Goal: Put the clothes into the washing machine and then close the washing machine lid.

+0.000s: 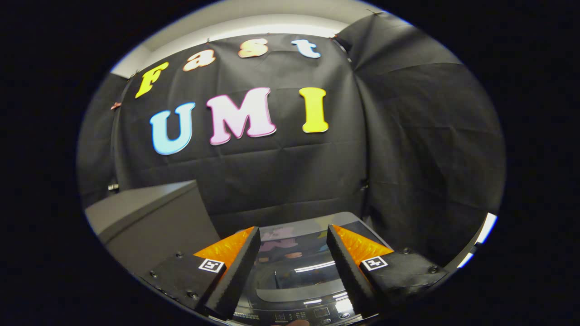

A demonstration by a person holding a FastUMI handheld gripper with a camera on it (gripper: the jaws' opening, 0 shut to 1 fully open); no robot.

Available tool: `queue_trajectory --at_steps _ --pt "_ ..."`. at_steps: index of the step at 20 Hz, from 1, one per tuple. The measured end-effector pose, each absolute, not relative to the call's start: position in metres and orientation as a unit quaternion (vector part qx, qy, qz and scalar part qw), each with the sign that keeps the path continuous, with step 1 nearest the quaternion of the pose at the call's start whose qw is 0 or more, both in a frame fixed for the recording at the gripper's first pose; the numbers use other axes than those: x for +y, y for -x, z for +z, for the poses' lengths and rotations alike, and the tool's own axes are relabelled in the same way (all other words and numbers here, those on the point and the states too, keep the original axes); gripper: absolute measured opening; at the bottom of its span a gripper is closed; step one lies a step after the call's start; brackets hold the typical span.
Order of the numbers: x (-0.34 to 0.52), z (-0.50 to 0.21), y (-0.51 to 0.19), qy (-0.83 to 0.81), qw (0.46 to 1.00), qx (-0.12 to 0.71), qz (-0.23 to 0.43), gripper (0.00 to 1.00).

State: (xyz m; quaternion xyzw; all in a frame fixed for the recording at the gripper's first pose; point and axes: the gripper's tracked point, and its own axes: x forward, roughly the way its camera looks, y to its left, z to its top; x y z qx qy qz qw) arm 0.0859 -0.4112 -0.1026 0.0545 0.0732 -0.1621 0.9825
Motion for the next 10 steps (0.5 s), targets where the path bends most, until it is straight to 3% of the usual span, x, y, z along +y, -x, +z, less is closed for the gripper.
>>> queue_trajectory --at_steps 10 --pt "-0.403 -0.072 -0.089 -0.029 0.982 0.027 -0.184 0.95"
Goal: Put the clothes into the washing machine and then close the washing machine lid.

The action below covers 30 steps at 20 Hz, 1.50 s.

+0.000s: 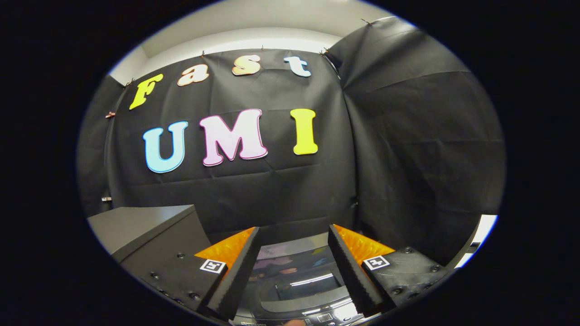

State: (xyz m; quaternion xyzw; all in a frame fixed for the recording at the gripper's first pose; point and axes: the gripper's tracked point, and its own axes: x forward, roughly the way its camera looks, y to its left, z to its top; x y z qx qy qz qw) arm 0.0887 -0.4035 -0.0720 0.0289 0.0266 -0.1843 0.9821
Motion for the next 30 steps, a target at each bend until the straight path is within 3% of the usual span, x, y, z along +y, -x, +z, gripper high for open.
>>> queue_trajectory --at_steps 10,21,30 --pt "-0.316 0.017 -0.079 -0.001 0.977 0.006 -0.211 0.95" --pt "-0.049 0.045 -0.050 -0.019 0.998 -0.001 -0.058 0.94" --pt "0.034 0.033 -0.039 -0.004 0.999 0.022 -0.033 0.93"
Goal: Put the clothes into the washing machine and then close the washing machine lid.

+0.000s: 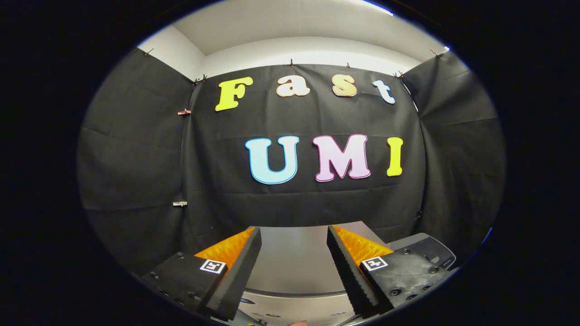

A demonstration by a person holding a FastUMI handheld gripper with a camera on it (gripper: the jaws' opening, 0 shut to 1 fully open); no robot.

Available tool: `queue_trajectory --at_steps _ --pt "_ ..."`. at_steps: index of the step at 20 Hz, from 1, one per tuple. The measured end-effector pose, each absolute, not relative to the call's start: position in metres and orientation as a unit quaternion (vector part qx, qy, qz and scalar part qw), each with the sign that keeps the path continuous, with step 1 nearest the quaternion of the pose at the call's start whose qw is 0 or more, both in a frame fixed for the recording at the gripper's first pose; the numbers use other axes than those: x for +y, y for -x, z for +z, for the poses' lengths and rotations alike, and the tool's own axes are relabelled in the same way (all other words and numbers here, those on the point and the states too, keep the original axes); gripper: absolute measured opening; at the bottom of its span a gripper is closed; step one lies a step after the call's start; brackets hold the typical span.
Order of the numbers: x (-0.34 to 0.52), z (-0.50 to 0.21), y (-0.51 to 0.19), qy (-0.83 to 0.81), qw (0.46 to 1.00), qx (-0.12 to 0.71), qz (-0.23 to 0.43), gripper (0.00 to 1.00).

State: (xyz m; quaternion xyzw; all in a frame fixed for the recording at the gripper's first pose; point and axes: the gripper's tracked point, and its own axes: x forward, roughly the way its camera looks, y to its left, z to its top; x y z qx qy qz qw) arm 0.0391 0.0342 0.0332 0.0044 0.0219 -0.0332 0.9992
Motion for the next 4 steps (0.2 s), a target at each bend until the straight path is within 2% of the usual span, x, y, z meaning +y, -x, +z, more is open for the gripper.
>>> queue_trajectory --at_steps 4 --pt "0.0350 0.0314 -0.0403 0.006 0.999 0.027 -0.047 0.93"
